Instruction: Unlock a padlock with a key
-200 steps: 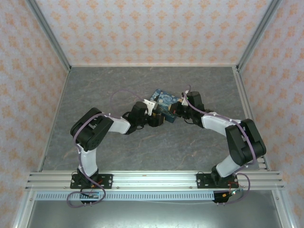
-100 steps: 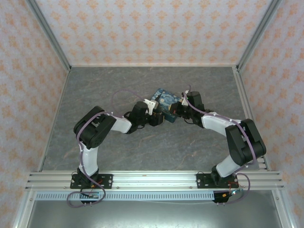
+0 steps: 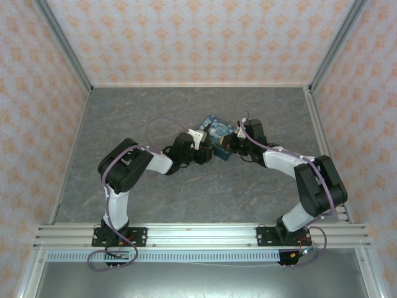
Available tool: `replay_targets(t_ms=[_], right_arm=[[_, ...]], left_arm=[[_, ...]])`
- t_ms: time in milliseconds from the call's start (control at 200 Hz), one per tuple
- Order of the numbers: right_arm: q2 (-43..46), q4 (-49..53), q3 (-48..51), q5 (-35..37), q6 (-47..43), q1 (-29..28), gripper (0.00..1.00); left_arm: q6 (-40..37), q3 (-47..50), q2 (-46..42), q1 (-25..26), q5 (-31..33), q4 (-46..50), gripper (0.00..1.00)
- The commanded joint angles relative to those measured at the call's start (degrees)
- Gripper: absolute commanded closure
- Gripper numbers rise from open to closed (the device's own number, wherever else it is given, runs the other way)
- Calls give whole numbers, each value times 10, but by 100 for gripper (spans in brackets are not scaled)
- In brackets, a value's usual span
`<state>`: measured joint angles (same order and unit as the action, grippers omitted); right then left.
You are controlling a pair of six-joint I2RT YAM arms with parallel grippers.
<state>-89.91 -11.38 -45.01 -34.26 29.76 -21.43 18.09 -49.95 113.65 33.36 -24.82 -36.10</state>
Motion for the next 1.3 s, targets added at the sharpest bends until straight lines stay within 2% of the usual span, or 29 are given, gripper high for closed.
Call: replay_targets(t_ms=[0, 330, 771, 1076, 1296], right_arm=[[-1, 32, 9, 20, -11, 2, 100], [3, 31, 10, 19, -10, 2, 100], [10, 25, 13, 19, -7, 2, 100], [30, 18, 16, 23, -7, 2, 100], [98, 37, 23, 51, -36, 2, 100]], left_arm=[[7, -13, 22, 17, -5, 12, 57], [-6, -18, 18, 26, 12, 52, 57], [-15, -40, 22, 35, 31, 93, 66], [8, -38, 4, 35, 34, 87, 74], [53, -42, -36, 37, 32, 115, 79]])
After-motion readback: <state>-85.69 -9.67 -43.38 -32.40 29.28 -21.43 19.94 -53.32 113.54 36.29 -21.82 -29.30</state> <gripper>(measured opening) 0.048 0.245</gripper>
